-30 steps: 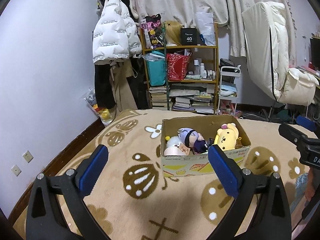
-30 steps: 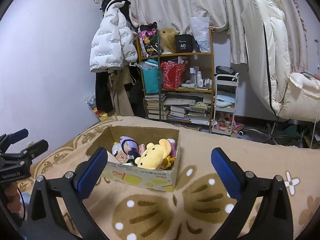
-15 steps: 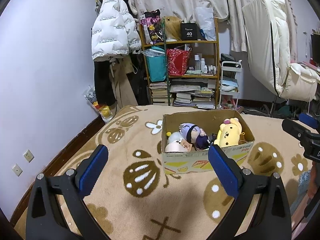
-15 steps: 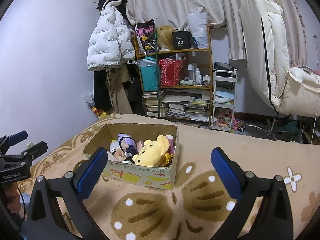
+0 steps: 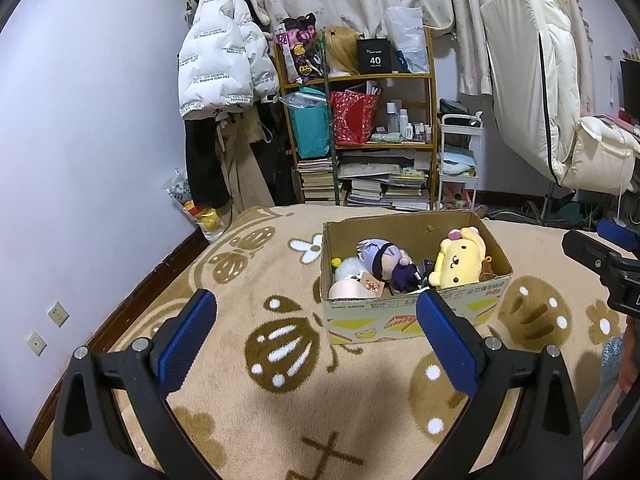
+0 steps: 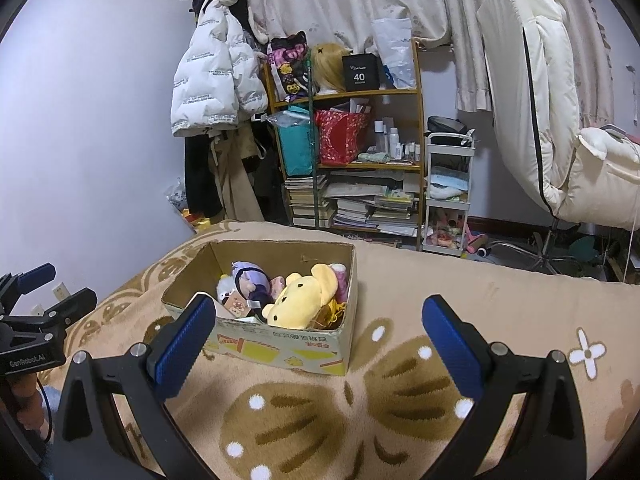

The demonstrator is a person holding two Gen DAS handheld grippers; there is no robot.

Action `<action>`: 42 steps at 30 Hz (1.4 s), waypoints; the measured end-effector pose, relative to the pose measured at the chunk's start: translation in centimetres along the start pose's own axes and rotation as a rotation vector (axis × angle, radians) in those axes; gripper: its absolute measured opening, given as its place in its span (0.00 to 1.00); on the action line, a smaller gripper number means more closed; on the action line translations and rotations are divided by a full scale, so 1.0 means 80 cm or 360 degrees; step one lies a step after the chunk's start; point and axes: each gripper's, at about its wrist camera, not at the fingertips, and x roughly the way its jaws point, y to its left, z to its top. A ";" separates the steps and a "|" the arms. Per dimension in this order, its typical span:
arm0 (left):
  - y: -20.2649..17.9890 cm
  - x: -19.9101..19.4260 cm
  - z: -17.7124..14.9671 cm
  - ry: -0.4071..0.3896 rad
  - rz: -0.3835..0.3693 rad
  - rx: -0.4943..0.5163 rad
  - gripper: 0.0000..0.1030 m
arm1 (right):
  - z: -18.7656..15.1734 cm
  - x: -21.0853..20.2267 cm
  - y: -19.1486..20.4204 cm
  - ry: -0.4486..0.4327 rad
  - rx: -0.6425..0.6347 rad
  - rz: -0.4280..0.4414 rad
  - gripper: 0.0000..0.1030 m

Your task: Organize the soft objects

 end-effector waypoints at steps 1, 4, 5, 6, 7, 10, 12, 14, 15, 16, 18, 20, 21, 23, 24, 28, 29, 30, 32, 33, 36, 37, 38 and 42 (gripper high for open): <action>0.000 0.001 -0.001 0.0002 0.0002 0.0000 0.96 | -0.001 0.001 0.000 0.0001 0.0005 0.0002 1.00; -0.001 0.004 -0.003 0.0004 0.0005 -0.0001 0.96 | -0.001 0.001 0.000 0.0001 0.0002 0.0000 1.00; 0.000 0.004 -0.002 0.0005 0.0002 0.0002 0.96 | -0.001 0.002 0.000 0.0002 0.0002 0.0004 1.00; 0.000 0.004 -0.002 0.0005 0.0001 0.0001 0.96 | 0.000 0.001 -0.001 0.0000 0.0002 0.0003 1.00; 0.000 0.004 -0.002 0.0007 -0.0001 0.0000 0.96 | 0.000 0.001 0.000 0.0001 0.0001 0.0003 1.00; 0.000 0.004 -0.002 0.0006 0.0000 0.0000 0.96 | 0.000 0.001 0.001 0.0000 0.0001 -0.0001 1.00; 0.000 0.004 -0.001 0.0005 -0.0001 0.0000 0.97 | 0.000 0.001 0.002 0.0002 0.0003 -0.0004 1.00; 0.000 0.004 -0.002 -0.0001 -0.0008 -0.0002 0.97 | -0.001 0.001 0.002 -0.0001 0.0005 -0.0002 1.00; -0.001 0.004 -0.003 -0.0008 -0.0020 -0.0002 0.97 | 0.000 0.001 0.002 0.0000 0.0005 -0.0004 1.00; -0.001 0.005 -0.003 -0.0009 -0.0026 -0.0003 0.97 | 0.000 0.001 0.002 0.0000 0.0005 -0.0005 1.00; -0.002 0.005 -0.005 -0.0014 -0.0033 -0.0003 0.97 | 0.000 0.001 0.001 0.0002 0.0005 -0.0002 1.00; -0.003 0.005 -0.005 -0.0018 -0.0032 -0.0001 0.97 | 0.000 0.001 0.001 0.0001 0.0004 -0.0003 1.00; -0.003 0.005 -0.005 -0.0019 -0.0028 -0.0001 0.97 | 0.000 0.001 0.001 0.0002 0.0004 -0.0002 1.00; -0.002 0.005 -0.004 -0.0012 -0.0022 -0.0001 0.97 | 0.000 0.001 0.002 0.0001 0.0002 -0.0003 1.00; -0.002 0.006 -0.004 0.0000 -0.0016 -0.0002 0.97 | 0.000 0.001 0.002 0.0002 0.0004 -0.0005 1.00; -0.001 0.007 -0.003 0.0022 -0.0033 -0.0009 0.97 | 0.000 0.001 0.002 0.0002 0.0007 -0.0003 1.00; -0.001 0.007 -0.003 0.0019 -0.0033 -0.0007 0.97 | -0.001 0.001 0.002 0.0002 0.0007 -0.0004 1.00; 0.000 0.008 -0.003 0.0020 -0.0038 0.0000 0.97 | -0.001 0.001 0.002 0.0001 0.0005 -0.0006 1.00; 0.000 0.008 -0.004 0.0019 -0.0037 -0.0001 0.97 | 0.000 0.001 0.002 0.0003 0.0006 -0.0004 1.00; -0.001 0.007 -0.003 0.0020 -0.0039 -0.0003 0.97 | 0.000 0.001 0.002 0.0002 0.0006 -0.0004 1.00; -0.001 0.007 -0.003 0.0016 -0.0030 0.0002 0.97 | 0.000 0.001 0.002 0.0002 0.0006 -0.0004 1.00; 0.000 0.007 -0.002 0.0015 -0.0028 0.0005 0.97 | 0.000 0.001 0.002 0.0002 0.0006 -0.0005 1.00; -0.001 0.007 -0.002 0.0016 -0.0029 0.0003 0.97 | 0.000 0.001 0.002 0.0002 0.0006 -0.0006 1.00; -0.001 0.007 -0.002 0.0016 -0.0028 0.0001 0.97 | 0.001 0.000 0.001 0.0002 0.0006 -0.0003 1.00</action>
